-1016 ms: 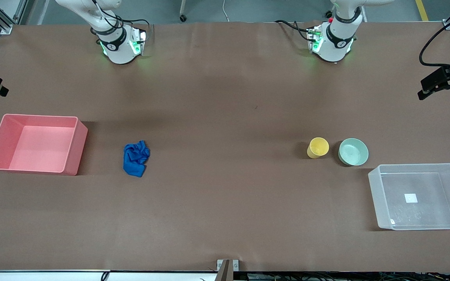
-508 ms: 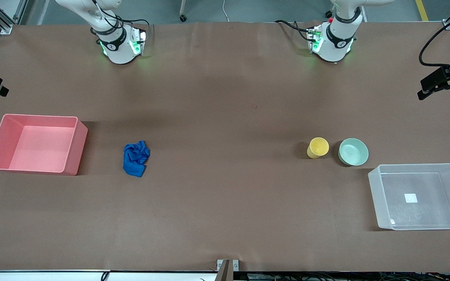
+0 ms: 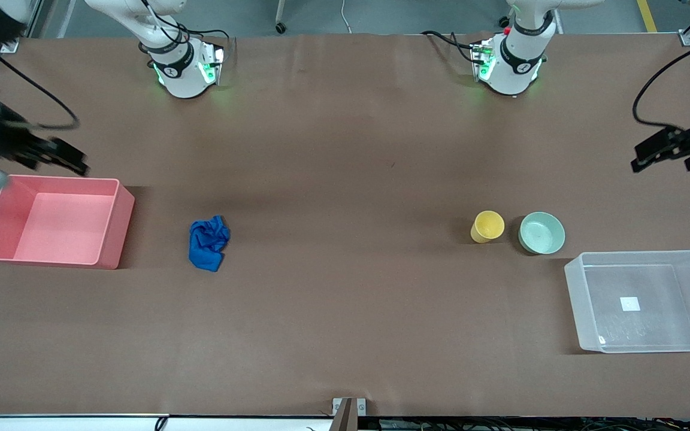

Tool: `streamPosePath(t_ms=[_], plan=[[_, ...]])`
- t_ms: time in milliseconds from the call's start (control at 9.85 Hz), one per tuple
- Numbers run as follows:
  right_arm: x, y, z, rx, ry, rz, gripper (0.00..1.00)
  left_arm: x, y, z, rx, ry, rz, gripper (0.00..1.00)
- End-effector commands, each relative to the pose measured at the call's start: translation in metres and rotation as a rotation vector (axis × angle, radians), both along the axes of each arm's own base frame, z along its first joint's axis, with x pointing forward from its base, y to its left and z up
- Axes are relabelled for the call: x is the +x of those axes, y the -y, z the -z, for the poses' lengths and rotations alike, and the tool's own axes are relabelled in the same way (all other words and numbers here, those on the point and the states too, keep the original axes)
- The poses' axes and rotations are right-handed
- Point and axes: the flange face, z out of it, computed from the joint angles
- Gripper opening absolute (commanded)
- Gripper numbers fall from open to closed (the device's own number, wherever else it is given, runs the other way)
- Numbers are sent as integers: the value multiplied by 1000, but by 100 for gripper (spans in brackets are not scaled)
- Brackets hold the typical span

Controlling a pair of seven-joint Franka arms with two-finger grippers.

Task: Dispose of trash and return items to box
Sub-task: 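Reach the right gripper to the blue cloth while the left gripper reaches the bowl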

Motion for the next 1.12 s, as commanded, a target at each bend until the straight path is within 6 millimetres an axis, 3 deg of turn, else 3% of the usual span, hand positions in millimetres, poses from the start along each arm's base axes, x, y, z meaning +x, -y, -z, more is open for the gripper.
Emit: streamPosePath(t_ms=[0,102,203,508,812,1016], plan=[[10,-43,100,-8,-20,-1,100,-8,-4,92,11,-43,2,98],[9,-45,148,-37,-6,-31,100,-14,-29,129,10,-32,-40,97],[10,-49,194,-43,13,-63,100,-19,-33,162,11,-11,-25,96],[18,-65,289,-18,10,-115,100,-31,-52,252,17,27,-17,96],[5,-71,340,-16,14,-163,100,-41,-60,316,21,28,-26,96],[-8,-71,356,-7,12,-168,98,-44,-58,354,23,26,-23,96]])
